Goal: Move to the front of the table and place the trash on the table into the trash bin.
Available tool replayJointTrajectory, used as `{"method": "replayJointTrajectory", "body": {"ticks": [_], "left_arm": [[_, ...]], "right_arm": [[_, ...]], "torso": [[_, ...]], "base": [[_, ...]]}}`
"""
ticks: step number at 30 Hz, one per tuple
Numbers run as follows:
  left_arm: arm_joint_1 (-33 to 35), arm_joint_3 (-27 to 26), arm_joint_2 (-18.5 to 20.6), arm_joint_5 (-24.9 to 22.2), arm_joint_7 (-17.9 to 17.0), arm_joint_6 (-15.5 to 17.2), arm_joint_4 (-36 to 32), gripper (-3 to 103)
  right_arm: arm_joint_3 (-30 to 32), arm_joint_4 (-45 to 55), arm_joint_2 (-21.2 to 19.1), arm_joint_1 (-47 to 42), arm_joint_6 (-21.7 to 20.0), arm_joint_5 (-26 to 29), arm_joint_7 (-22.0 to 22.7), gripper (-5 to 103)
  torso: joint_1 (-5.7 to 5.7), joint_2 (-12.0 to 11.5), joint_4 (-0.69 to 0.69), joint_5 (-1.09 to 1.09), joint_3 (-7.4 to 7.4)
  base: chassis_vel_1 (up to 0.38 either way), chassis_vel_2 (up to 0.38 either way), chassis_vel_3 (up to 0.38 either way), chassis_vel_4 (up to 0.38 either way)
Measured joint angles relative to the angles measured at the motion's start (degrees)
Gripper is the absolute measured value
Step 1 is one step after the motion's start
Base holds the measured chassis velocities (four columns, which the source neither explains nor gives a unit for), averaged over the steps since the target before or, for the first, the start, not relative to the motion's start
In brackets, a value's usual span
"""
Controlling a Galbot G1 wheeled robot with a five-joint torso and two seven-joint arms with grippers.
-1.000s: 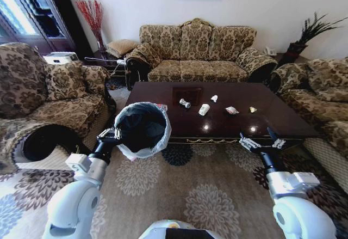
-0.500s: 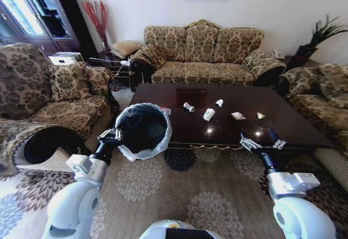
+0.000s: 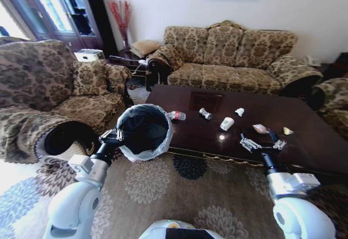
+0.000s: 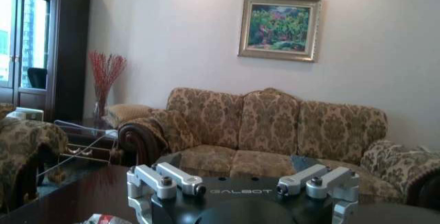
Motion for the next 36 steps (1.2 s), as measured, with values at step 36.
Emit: {"method": "replayJointTrajectory", "body": {"ticks": [36], "left_arm": [[-0.31,-0.89,0.61,-0.07,-1.57,-2.48,1.47,3]], "right_arm": [[-2.87,-6.51,-0.6,4.37,0.08,-0.73,-1.33,100]], "torso": [[-0.05,0.0,-0.02,0.0,-0.01]], "base": [[-0.081,0.085,0.081,-0.082]]}}
